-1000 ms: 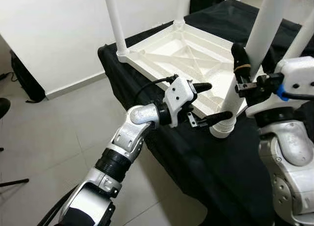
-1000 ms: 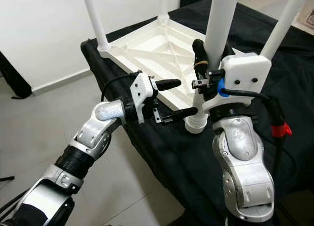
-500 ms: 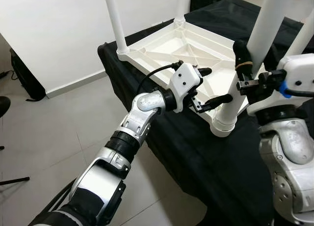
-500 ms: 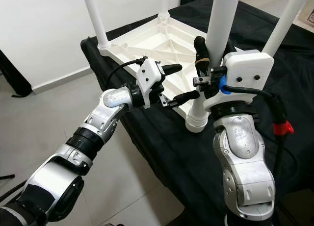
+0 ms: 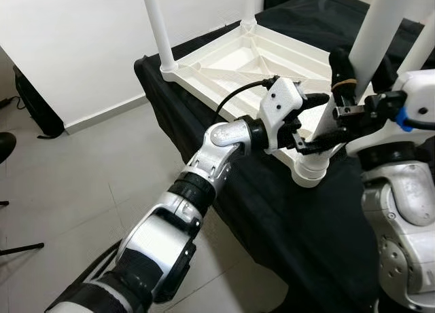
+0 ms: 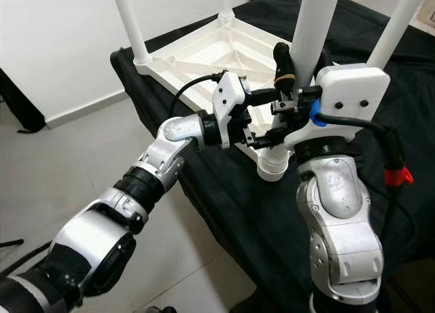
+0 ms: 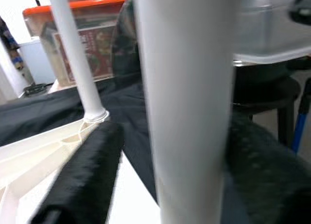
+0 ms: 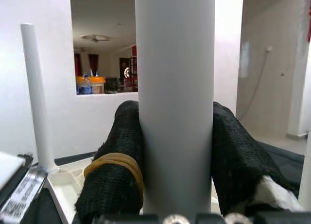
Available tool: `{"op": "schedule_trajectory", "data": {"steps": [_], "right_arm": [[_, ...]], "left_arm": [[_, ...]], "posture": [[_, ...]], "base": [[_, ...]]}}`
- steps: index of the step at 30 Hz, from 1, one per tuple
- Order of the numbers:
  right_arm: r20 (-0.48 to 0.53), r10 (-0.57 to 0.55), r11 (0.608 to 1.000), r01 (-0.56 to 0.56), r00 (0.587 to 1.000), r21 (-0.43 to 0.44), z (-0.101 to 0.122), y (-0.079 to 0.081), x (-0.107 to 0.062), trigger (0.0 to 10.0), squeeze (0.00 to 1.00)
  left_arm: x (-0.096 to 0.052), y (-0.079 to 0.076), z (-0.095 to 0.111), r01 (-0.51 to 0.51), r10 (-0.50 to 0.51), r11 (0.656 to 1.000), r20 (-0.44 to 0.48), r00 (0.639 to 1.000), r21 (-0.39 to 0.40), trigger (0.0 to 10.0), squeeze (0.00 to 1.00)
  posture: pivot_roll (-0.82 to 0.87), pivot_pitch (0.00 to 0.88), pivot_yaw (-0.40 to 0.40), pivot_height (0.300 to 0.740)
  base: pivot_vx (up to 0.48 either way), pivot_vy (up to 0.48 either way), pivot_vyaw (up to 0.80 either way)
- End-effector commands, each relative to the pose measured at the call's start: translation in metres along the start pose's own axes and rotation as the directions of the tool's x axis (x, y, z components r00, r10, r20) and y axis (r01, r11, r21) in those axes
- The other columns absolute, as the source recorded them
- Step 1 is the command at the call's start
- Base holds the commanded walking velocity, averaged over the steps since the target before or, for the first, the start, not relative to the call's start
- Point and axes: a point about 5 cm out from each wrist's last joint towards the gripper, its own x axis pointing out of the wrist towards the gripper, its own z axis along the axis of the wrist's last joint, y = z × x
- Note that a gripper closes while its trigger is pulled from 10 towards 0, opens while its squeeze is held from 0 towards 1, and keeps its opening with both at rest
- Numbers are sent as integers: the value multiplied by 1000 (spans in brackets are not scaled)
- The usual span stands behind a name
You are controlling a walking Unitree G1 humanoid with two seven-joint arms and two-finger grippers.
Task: Building children table
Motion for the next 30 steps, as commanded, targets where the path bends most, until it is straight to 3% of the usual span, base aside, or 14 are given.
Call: {"op": "schedule_trajectory", "data": {"steps": [1,13,14,18,21,23,24,26,29,30], "right_arm": [[-365,2,1000,-2,931,0,-61,2,-10,10000,0],[-359,14,1000,-18,933,-9,-59,2,-7,10000,0],[-347,36,999,-37,937,4,-57,2,-4,10000,1000],[-315,76,997,-70,946,31,-52,0,1,10000,1000],[-250,157,988,-152,955,41,-42,-13,13,10000,1000],[-195,187,981,-191,963,-5,-30,-38,28,10000,1000],[-195,187,981,-191,963,-5,-30,-38,28,10000,1000],[-151,198,978,-205,968,-29,-17,-64,44,10000,1000],[-138,201,978,-207,970,-35,-12,-71,49,10000,1000],[-118,248,968,-251,961,-10,-2,-78,55,10000,725]], "left_arm": [[-6,11,0,-67,67,998,-11,998,13,0,0],[-6,11,-1,-51,51,999,2,999,13,0,0],[-6,11,-1,-55,55,998,4,998,14,0,0],[-8,12,-2,-60,60,998,6,998,17,0,0],[-10,12,-3,-62,62,998,8,998,20,0,0],[-13,13,-4,-64,63,998,11,998,22,0,0],[-13,13,-4,-64,63,998,11,998,22,0,0],[-14,13,-4,-62,61,998,16,998,23,0,0],[-14,13,-5,-61,60,998,17,998,24,0,0],[-15,12,-5,-60,59,998,17,998,25,0,0]], "posture": [[-130,214,79,740],[-141,212,85,740],[-144,210,84,740],[-143,208,84,740],[-140,194,83,740],[-139,188,83,740],[-139,188,83,740],[-134,191,78,740],[-134,191,78,740],[-134,192,78,740]], "base": [[0,0,0],[0,0,0],[0,0,0],[0,0,0],[0,0,0],[0,0,0],[0,0,0],[0,0,0],[0,0,0],[0,0,0]]}}
